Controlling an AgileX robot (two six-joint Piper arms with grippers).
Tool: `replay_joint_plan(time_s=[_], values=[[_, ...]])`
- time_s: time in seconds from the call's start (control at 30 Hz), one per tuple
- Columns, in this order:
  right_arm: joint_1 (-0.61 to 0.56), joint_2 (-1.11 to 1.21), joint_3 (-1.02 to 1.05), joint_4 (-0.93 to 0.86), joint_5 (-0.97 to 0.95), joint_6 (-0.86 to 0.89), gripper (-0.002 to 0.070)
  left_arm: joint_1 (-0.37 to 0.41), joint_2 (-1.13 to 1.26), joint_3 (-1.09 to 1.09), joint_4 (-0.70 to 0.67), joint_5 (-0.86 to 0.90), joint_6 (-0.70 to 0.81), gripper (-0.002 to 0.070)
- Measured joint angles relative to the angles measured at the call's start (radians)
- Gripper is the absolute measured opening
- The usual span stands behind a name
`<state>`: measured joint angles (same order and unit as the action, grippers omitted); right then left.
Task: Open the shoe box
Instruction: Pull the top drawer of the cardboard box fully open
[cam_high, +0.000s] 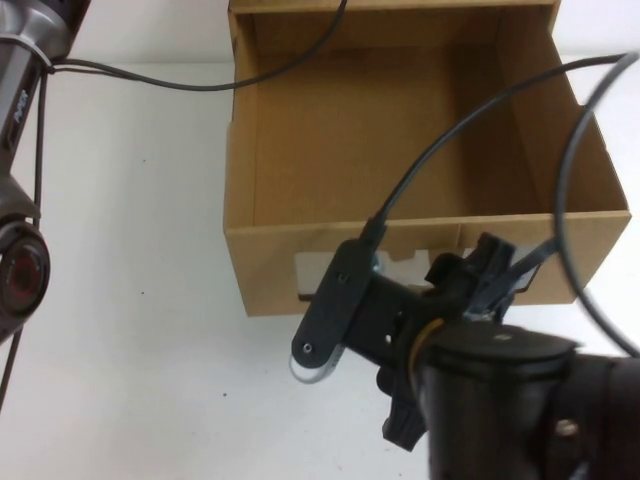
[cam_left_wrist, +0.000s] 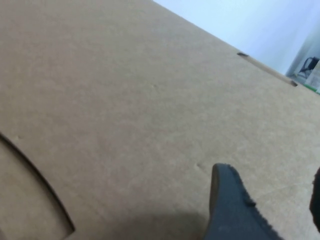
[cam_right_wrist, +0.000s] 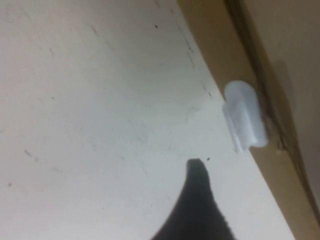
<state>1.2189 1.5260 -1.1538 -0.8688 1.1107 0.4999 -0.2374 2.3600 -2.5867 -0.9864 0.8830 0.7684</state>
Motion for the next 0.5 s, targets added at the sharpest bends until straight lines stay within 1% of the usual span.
replay_joint_plan(time_s=[0.23, 0.33, 0.4, 0.5], values=[[0.008, -0.051, 0.0, 0.055, 0.017, 0.0, 0.0456, 0.0, -0.026, 0.014, 0.04, 0.015, 0.006, 0.0322], [0.045, -0.064, 0.0, 0.051, 0.036, 0.001, 0.0419, 0.0, -0.039, 0.019, 0.055, 0.027, 0.006, 0.0318], [0.08, -0.071, 0.0, 0.037, 0.052, 0.002, 0.0382, 0.0, -0.044, 0.023, 0.067, 0.033, 0.006, 0.0293], [0.118, -0.079, 0.0, 0.017, 0.074, 0.003, 0.0322, 0.0, -0.054, 0.028, 0.076, 0.033, 0.006, 0.022]])
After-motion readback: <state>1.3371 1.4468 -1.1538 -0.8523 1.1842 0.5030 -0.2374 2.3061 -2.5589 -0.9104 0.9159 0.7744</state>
